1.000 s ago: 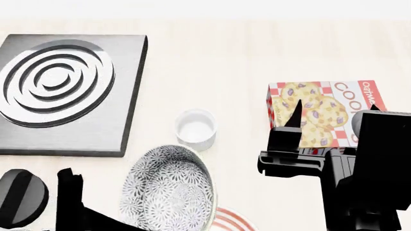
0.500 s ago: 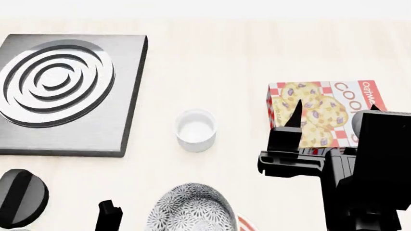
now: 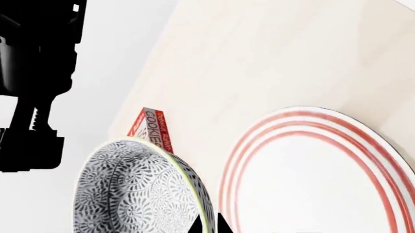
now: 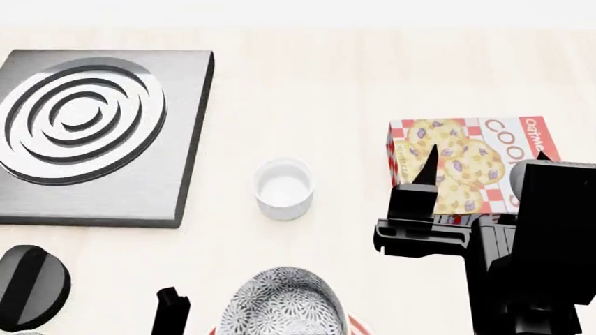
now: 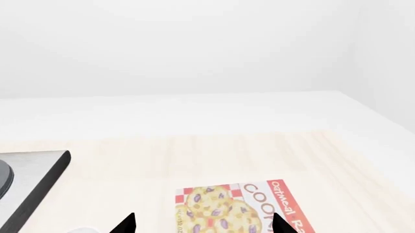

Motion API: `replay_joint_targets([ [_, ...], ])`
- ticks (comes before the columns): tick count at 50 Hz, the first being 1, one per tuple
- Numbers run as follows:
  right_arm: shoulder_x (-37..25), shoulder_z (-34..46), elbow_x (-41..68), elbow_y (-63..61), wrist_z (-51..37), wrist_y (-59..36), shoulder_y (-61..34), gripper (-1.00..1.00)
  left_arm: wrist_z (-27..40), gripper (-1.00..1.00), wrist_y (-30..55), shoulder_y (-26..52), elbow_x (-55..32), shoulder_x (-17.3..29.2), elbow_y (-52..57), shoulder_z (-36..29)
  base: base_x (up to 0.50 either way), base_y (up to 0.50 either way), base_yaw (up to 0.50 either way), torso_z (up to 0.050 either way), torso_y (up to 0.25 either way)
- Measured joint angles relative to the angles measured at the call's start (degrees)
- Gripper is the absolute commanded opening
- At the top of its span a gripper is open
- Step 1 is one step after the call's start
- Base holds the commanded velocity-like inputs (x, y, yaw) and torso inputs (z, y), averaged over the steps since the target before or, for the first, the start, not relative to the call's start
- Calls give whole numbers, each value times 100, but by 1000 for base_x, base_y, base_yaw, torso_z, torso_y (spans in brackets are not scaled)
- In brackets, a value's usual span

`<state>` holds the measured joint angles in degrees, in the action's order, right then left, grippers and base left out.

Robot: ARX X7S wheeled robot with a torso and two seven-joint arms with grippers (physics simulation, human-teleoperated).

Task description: Pick the akita bowl on the stove and place it on the plate.

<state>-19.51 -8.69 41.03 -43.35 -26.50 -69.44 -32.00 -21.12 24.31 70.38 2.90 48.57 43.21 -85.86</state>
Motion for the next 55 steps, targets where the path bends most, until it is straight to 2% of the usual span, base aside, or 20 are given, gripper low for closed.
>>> replay_joint_targets([
  [55, -91, 40, 164, 34, -136, 88, 21, 100, 173, -100, 34, -480, 287, -66, -619, -387, 0, 0, 0, 0, 0],
])
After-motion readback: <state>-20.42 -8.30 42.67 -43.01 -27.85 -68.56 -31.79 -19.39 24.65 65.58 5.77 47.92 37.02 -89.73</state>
